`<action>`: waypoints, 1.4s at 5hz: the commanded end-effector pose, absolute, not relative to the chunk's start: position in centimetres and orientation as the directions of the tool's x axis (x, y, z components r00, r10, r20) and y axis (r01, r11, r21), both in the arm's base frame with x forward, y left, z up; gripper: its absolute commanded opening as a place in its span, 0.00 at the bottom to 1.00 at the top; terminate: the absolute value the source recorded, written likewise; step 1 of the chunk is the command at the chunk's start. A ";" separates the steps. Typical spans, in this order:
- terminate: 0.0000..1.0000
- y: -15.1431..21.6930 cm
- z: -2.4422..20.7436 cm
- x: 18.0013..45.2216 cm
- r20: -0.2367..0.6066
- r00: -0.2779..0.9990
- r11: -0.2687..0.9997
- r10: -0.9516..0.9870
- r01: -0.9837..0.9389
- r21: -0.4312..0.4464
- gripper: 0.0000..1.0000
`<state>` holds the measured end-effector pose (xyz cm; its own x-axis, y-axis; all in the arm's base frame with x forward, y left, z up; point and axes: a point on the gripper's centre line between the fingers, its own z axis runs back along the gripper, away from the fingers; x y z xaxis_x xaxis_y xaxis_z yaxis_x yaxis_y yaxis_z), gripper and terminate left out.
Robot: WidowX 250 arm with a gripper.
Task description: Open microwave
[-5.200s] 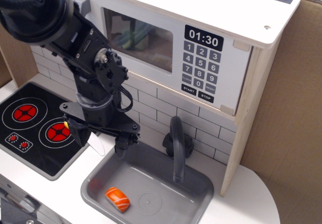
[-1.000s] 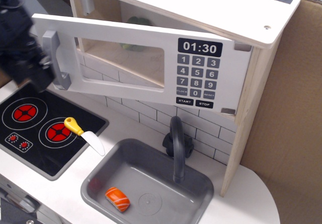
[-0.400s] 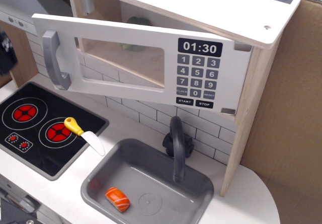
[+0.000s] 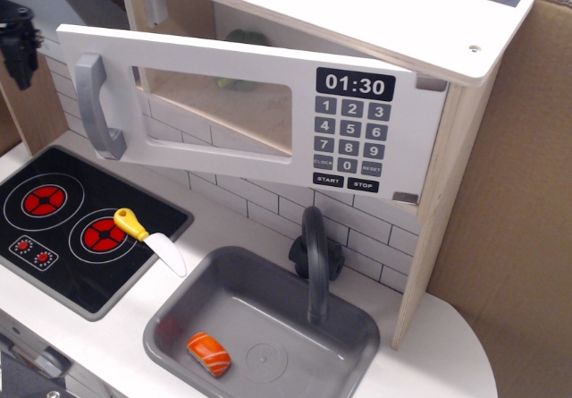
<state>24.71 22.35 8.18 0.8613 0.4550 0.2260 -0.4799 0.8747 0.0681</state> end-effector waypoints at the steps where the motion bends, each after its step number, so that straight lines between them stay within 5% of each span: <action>1: 0.00 21.2 9.9 28.3 0.280 0.830 0.849 0.483 -0.522 0.084 1.00; 3: 0.00 16.5 9.9 29.1 0.182 0.915 0.914 0.361 -0.386 0.128 1.00; 5: 0.00 12.8 8.6 23.5 0.158 0.978 0.970 0.133 -0.162 0.183 1.00; 7: 0.00 9.7 7.6 20.4 0.112 0.992 0.991 0.052 -0.065 0.119 1.00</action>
<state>20.63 8.79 5.67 0.9965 0.0576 0.0612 -0.0634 0.9931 0.0988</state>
